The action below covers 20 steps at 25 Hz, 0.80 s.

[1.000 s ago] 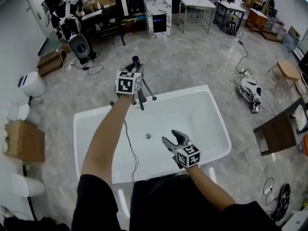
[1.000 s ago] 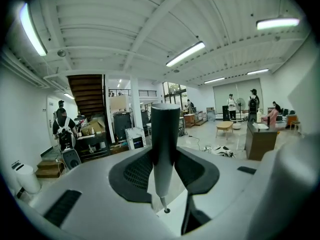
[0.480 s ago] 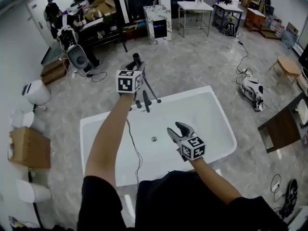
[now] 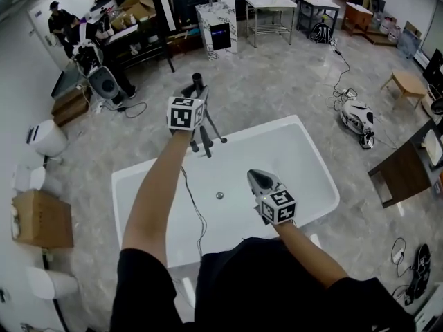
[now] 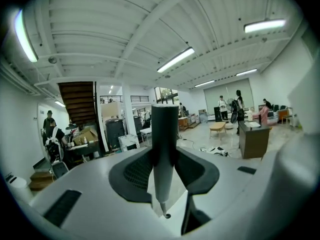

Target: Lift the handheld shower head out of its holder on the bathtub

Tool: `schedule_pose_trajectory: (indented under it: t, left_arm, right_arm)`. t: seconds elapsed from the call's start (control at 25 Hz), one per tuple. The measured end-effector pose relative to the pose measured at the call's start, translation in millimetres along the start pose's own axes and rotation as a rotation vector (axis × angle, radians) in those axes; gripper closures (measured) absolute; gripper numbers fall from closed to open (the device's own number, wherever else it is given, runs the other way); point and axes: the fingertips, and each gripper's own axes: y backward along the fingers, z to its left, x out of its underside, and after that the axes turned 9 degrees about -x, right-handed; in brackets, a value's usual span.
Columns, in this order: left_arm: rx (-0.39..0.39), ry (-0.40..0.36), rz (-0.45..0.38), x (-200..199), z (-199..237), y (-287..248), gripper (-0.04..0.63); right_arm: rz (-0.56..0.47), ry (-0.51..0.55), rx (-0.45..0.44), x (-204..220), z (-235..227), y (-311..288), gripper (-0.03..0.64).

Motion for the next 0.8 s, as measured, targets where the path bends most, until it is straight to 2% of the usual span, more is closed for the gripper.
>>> schedule_pose_trajectory:
  t: [0.32, 0.52, 0.68, 0.8]
  left_arm:
    - [0.012, 0.098, 0.004, 1.7, -6.9, -11.7, 0.465]
    - [0.031, 0.007, -0.011, 1.9, -15.7, -12.2, 0.465]
    - [0.041, 0.024, -0.011, 4.6, -20.7, -10.3, 0.465]
    - [0.045, 0.046, -0.018, 3.9, -15.9, -9.8, 0.465]
  right_arm:
    - [-0.03, 0.026, 0.028, -9.4, -8.5, 4.2, 0.613]
    - [-0.028, 0.016, 0.036, -7.2, -15.0, 7.4, 0.618]
    - [-0.023, -0.006, 0.027, -4.3, -17.8, 8.4, 0.618]
    - [-0.009, 0.016, 0.033, -4.8, -17.8, 3.8, 0.618]
